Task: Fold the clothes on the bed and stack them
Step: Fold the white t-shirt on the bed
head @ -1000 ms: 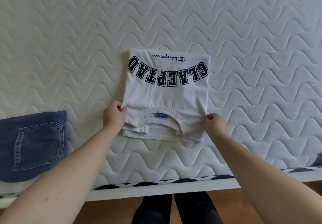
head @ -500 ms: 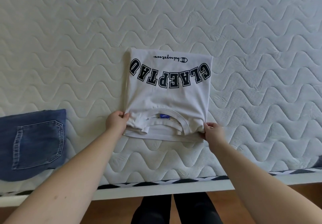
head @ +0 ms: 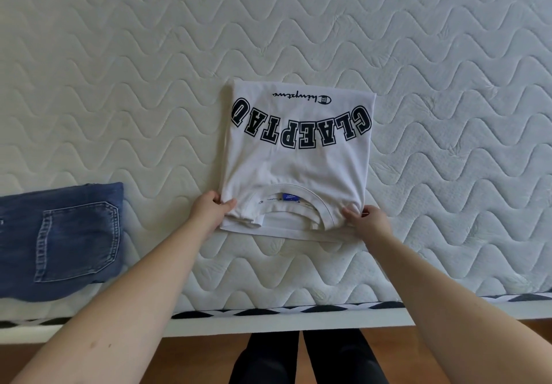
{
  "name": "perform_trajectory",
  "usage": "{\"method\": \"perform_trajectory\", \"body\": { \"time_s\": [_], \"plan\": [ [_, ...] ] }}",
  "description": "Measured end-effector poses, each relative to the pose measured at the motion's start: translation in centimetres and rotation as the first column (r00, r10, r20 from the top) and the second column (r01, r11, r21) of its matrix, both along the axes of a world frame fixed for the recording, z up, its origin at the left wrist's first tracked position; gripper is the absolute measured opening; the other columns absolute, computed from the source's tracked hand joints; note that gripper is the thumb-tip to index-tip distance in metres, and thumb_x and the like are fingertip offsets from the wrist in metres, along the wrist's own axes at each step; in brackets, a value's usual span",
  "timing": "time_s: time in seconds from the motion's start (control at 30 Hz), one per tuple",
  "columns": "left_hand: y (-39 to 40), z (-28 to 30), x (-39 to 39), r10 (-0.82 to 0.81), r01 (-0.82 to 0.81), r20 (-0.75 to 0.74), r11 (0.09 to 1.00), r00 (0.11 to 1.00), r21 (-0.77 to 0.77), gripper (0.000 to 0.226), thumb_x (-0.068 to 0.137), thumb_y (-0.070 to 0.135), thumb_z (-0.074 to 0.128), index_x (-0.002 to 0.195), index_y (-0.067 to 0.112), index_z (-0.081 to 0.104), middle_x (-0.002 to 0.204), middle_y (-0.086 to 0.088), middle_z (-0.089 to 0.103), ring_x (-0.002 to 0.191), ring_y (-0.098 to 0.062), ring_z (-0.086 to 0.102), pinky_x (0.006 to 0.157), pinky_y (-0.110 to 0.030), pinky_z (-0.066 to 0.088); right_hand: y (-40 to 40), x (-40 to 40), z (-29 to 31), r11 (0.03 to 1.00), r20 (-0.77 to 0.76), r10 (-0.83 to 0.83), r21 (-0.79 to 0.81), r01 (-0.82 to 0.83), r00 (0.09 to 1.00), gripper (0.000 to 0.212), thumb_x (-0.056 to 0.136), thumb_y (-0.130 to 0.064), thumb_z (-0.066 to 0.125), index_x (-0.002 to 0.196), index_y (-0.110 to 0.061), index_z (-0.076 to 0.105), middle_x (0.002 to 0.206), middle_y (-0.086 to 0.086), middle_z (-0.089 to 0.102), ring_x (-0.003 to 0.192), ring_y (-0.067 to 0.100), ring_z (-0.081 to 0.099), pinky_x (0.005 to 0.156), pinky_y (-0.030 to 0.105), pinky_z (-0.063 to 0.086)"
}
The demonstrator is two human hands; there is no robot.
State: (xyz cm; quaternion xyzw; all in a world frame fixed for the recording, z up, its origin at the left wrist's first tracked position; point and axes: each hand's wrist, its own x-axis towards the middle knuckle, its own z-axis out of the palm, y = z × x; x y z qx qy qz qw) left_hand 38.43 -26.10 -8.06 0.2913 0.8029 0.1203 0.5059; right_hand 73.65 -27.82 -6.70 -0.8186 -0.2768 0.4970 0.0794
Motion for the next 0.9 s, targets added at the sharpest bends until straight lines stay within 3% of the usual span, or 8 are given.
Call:
{"method": "perform_trajectory", "body": {
  "time_s": [0.13,0.23,0.3,0.43,0.6,0.7,0.8,0.9],
  "plan": [
    [-0.4,-0.5,0.2,0.157,-0.156,0.083,0.988,0.984,-0.018,0.024,0.080,0.017,0.079,0.087,0.007,0.058,0.094,-0.012,0.068,0.083,-0.021,0.062,0.073,-0.030,0.050,0.5,0.5,0.0,0.999,-0.028,0.011,-0.031,-0.012,1.000,0.041,0.075,-0.043,0.082,0.087,-0.007,0.066,0.081,0.008,0.068,0.076,0.027,0.065,0.071,0.039,0.053],
    [-0.7,-0.6,0.2,0.303,-0.303,0.091,0.953,0.949,-0.012,0.052,0.077,0.018,0.083,0.118,0.001,0.057,0.115,-0.013,0.065,0.101,-0.027,0.064,0.093,-0.041,0.052,0.3,0.3,0.2,1.000,-0.024,-0.008,0.010,0.008,1.000,0.039,0.079,-0.048,0.077,0.087,-0.011,0.065,0.083,0.005,0.069,0.076,0.022,0.065,0.070,0.037,0.054],
    [-0.9,-0.4,0.3,0.384,-0.376,0.205,0.923,0.900,-0.080,0.059,0.079,0.020,0.080,0.129,0.002,0.054,0.123,-0.012,0.064,0.109,-0.029,0.063,0.101,-0.046,0.048,-0.1,0.2,0.4,0.997,-0.053,-0.058,0.042,0.060,0.997,0.037,0.087,-0.049,0.068,0.089,-0.013,0.066,0.085,0.005,0.069,0.077,0.020,0.064,0.068,0.036,0.053],
    [-1.3,-0.1,0.3,0.447,-0.416,0.369,0.894,0.815,-0.164,0.042,0.088,0.021,0.071,0.127,0.010,0.058,0.123,-0.011,0.066,0.112,-0.028,0.063,0.102,-0.050,0.047,-1.6,0.5,0.6,0.985,-0.139,-0.146,0.069,0.157,0.979,0.022,0.092,-0.032,0.066,0.089,-0.010,0.066,0.084,0.006,0.067,0.079,0.024,0.062,0.073,0.039,0.052],
    [-1.6,0.3,-0.3,0.441,-0.441,0.278,0.895,0.853,-0.065,0.023,0.086,0.028,0.074,0.105,0.024,0.063,0.106,0.009,0.067,0.105,-0.016,0.059,0.079,-0.033,0.047,-4.1,-1.4,0.8,0.985,-0.144,-0.169,0.004,0.171,0.975,0.023,0.092,-0.028,0.067,0.087,-0.006,0.063,0.082,0.012,0.064,0.075,0.025,0.060,0.074,0.044,0.054],
    [-1.4,0.4,-2.0,0.528,-0.539,0.188,0.842,0.828,0.011,0.040,0.079,0.030,0.080,0.113,0.017,0.062,0.110,-0.002,0.067,0.102,-0.022,0.061,0.085,-0.035,0.047,-6.2,-3.5,0.7,0.979,-0.256,-0.194,-0.118,0.168,0.947,0.017,0.090,-0.020,0.070,0.086,-0.006,0.063,0.085,0.015,0.064,0.073,0.027,0.059,0.079,0.046,0.055],
    [-1.6,0.6,-3.0,0.566,-0.586,0.280,0.810,0.775,-0.015,0.038,0.085,0.025,0.075,0.119,0.013,0.062,0.122,-0.009,0.066,0.111,-0.025,0.062,0.097,-0.040,0.048,-6.5,-4.5,0.8,0.992,-0.165,-0.105,-0.087,0.091,0.981,0.019,0.087,-0.025,0.072,0.093,-0.011,0.062,0.088,0.008,0.068,0.072,0.019,0.061,0.067,0.035,0.052],
    [-2.4,0.7,-2.1,0.576,-0.581,0.369,0.806,0.730,-0.110,0.041,0.089,0.020,0.069,0.128,0.012,0.056,0.127,-0.007,0.061,0.116,-0.021,0.058,0.099,-0.036,0.045,-5.0,-4.3,1.6,0.983,-0.064,-0.174,0.054,0.178,0.983,0.047,0.083,-0.036,0.073,0.120,-0.015,0.052,0.103,0.003,0.064,0.091,0.021,0.063,0.084,0.039,0.052]
  ]
}}
